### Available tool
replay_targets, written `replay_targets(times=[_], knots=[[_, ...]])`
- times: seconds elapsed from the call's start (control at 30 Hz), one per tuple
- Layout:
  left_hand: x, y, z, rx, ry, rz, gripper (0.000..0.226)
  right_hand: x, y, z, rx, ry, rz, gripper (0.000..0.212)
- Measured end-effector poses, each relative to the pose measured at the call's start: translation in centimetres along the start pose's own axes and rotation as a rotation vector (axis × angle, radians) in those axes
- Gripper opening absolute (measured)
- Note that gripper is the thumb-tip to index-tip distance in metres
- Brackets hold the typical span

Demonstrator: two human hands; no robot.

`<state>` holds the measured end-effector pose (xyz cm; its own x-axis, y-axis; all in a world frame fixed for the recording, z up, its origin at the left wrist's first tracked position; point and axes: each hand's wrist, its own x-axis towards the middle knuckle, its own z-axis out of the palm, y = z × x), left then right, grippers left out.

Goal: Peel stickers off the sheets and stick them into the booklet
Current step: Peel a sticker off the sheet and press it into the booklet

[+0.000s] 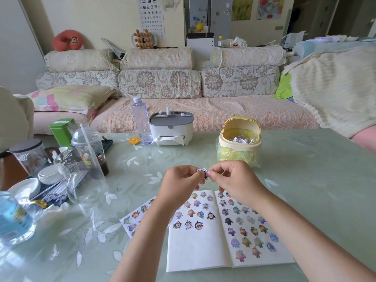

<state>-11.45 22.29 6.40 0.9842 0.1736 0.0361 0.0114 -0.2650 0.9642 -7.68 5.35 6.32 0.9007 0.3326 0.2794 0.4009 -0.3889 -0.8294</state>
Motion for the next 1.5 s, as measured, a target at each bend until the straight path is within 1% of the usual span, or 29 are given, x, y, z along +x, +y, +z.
replay_targets(times=[0.23, 0.3, 0.43, 0.53, 0.63, 0.7, 0.77, 0.9, 0.97, 1.0, 1.03, 1.1, 1.13, 1.2, 1.27, 1.4, 1.5], knots=[[-0.3, 0.2, 0.0, 0.053, -0.022, 0.036, 0.017, -0.4, -0.2, 0.2, -0.102, 0.042, -0.064, 0.015], [-0.3, 0.2, 0.1, 0.063, -0.028, 0.039, 0.017, -0.5, -0.4, 0.2, -0.136, 0.037, -0.089, 0.021], [-0.3, 0.1, 0.2, 0.083, -0.018, 0.059, 0.017, -0.5, -0.5, 0.4, -0.187, 0.041, -0.137, 0.039], [-0.4, 0.1, 0.3, 0.111, -0.010, 0.068, 0.016, -0.5, -0.4, 0.5, -0.229, 0.046, -0.158, 0.043], [-0.2, 0.1, 0.2, 0.097, -0.001, 0.065, 0.016, -0.4, -0.2, 0.5, -0.167, 0.047, -0.112, 0.038], [-0.1, 0.1, 0.0, 0.066, 0.011, 0.051, 0.015, -0.3, -0.2, 0.4, -0.079, 0.057, -0.054, 0.024], [-0.1, 0.1, -0.1, 0.044, 0.017, 0.046, 0.014, -0.2, -0.3, 0.3, -0.011, 0.048, -0.017, 0.017], [-0.1, 0.1, -0.1, 0.033, 0.009, 0.044, 0.014, -0.4, -0.4, 0.1, 0.041, 0.030, 0.005, 0.019], [-0.1, 0.1, 0.1, 0.023, 0.018, 0.067, 0.009, -0.4, -0.5, 0.1, 0.059, 0.036, 0.013, 0.021], [-0.1, 0.1, 0.2, 0.025, 0.045, 0.097, 0.003, -0.4, -0.5, 0.1, 0.068, 0.048, 0.019, 0.022], [-0.1, 0.0, 0.3, 0.053, 0.095, 0.142, 0.005, -0.4, -0.5, 0.1, 0.070, 0.066, 0.024, 0.023], [-0.1, -0.4, 0.7, 0.183, 0.225, 0.262, 0.019, -0.4, -0.5, 0.2, 0.061, 0.104, 0.033, 0.022], [-0.1, -0.5, 0.9, 0.253, 0.269, 0.329, 0.020, -0.4, -0.4, 0.2, 0.051, 0.118, 0.036, 0.020], [-0.1, -0.6, 1.3, 0.314, 0.267, 0.409, 0.013, -0.4, -0.3, 0.2, 0.017, 0.139, 0.025, 0.016], [-0.3, -0.5, 1.7, 0.275, 0.216, 0.371, 0.006, -0.5, -0.2, 0.3, -0.040, 0.173, -0.006, 0.014], [-0.3, -0.6, 1.8, 0.208, 0.150, 0.246, 0.009, -0.6, 0.1, 0.3, -0.187, 0.241, -0.097, 0.013], [-0.2, -0.8, 1.8, 0.194, 0.140, 0.211, 0.010, -0.7, 0.2, 0.2, -0.272, 0.237, -0.187, 0.014]])
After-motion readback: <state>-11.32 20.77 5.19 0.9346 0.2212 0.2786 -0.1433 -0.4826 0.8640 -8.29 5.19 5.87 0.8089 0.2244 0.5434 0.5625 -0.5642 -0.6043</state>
